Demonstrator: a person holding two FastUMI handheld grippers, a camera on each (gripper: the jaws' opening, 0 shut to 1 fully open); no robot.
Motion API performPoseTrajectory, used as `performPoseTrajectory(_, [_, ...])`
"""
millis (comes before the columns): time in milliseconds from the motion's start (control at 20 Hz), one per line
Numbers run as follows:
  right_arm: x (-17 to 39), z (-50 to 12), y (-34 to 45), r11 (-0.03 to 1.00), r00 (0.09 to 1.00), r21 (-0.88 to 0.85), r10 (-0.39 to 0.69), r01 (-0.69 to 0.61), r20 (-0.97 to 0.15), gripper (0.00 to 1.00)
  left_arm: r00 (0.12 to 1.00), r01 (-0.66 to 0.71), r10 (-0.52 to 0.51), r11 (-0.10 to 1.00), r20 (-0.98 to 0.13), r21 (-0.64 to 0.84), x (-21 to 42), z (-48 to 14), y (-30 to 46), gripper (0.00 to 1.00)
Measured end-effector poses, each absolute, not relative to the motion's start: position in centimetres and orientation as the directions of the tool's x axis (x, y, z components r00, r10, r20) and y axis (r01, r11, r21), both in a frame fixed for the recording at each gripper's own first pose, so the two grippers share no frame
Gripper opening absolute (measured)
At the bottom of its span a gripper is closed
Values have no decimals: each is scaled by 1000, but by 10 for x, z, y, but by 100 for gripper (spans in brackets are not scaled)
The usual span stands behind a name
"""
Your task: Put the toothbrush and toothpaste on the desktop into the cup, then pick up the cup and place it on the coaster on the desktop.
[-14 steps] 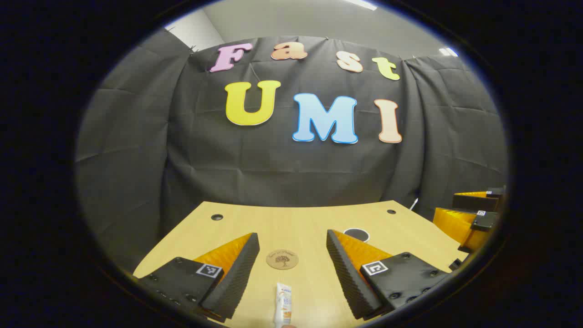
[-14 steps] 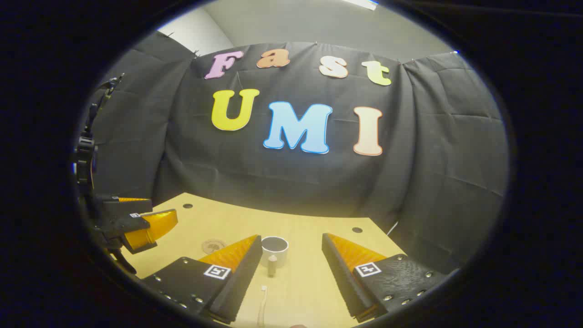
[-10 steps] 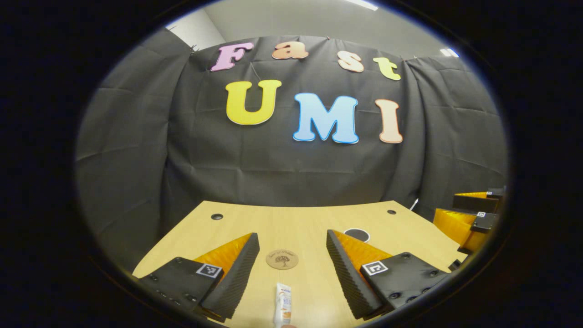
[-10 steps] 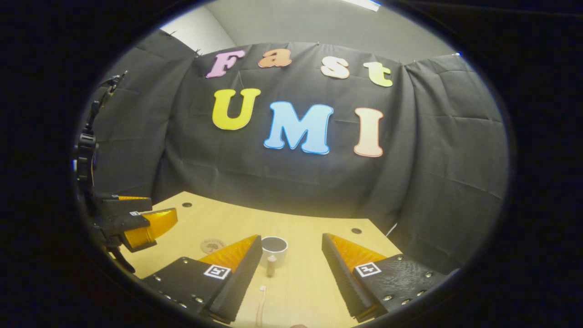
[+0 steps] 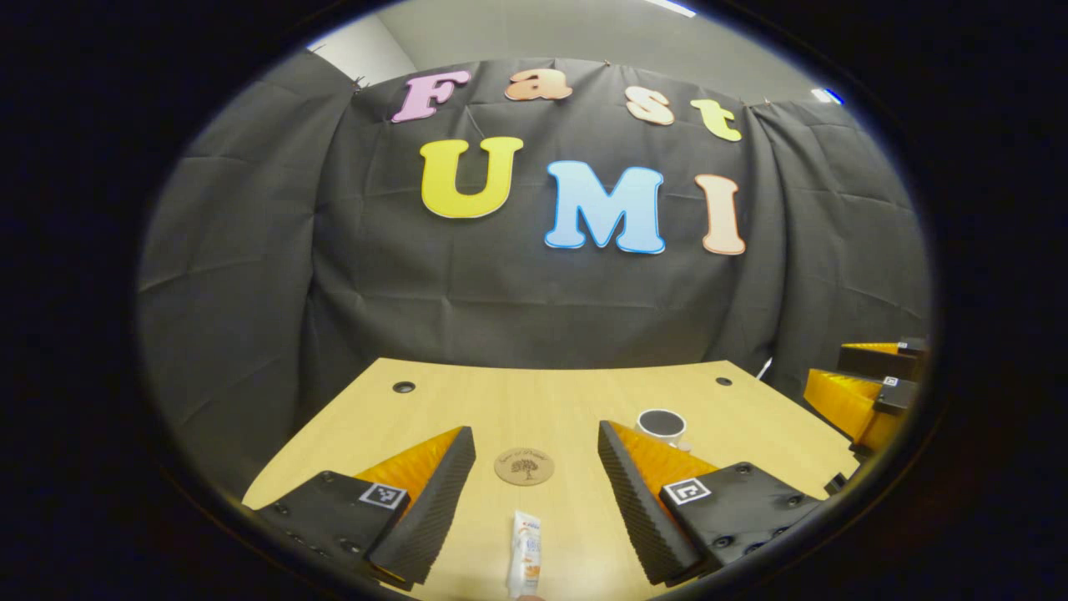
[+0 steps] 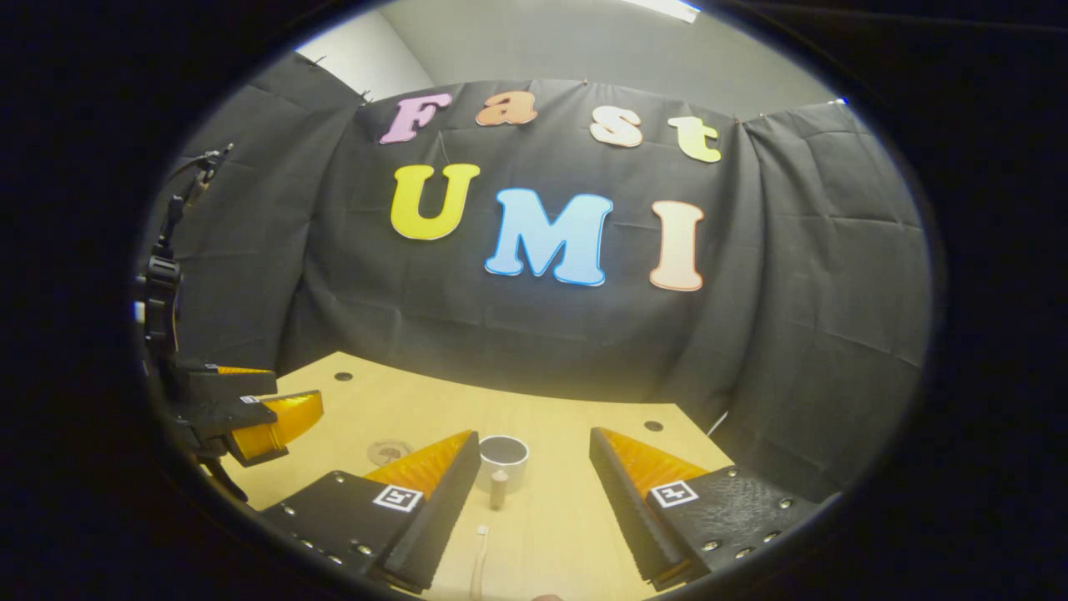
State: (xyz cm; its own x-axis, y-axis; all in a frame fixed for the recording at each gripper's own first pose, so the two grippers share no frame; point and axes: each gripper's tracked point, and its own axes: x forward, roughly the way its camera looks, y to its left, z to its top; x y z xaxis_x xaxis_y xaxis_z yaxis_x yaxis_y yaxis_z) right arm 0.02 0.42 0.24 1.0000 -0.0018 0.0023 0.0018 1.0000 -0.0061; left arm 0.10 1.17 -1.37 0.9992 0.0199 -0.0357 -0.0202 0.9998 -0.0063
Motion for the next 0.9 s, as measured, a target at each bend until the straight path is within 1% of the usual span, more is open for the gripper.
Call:
performPoseTrajectory(150, [1, -4, 6, 1000, 1000, 0, 1, -1, -18, 84, 999, -16, 16, 1000, -51, -2, 2, -18, 12, 94])
performPoseTrajectory(300, [4, -19, 9, 1000, 997, 22, 15, -14, -74, 84, 993, -9, 7, 1000, -116, -17, 4, -35, 10, 95])
performPoseTrajectory(400, [8, -30, 9, 999, 993, 40, 18, -14, -116, 84, 983, 1, -8, 999, -184, -35, 6, -53, 7, 95])
performPoseTrajectory(600, [15, -61, 14, 996, 971, 91, 44, -23, -234, 84, 950, -8, -7, 999, -312, -46, 12, -83, 7, 96])
performPoseTrajectory(700, [20, -77, 17, 995, 955, 98, 57, -29, -293, 84, 925, -9, -17, 998, -381, -68, 16, -100, 4, 94])
performPoseTrajectory(750, [22, -87, 18, 995, 944, 99, 61, -31, -325, 84, 909, -19, -16, 997, -417, -78, 18, -108, 5, 96])
performPoseTrajectory(900, [29, -111, 24, 991, 903, 125, 92, -42, -419, 84, 863, -41, -15, 994, -505, -99, 22, -133, 8, 96])
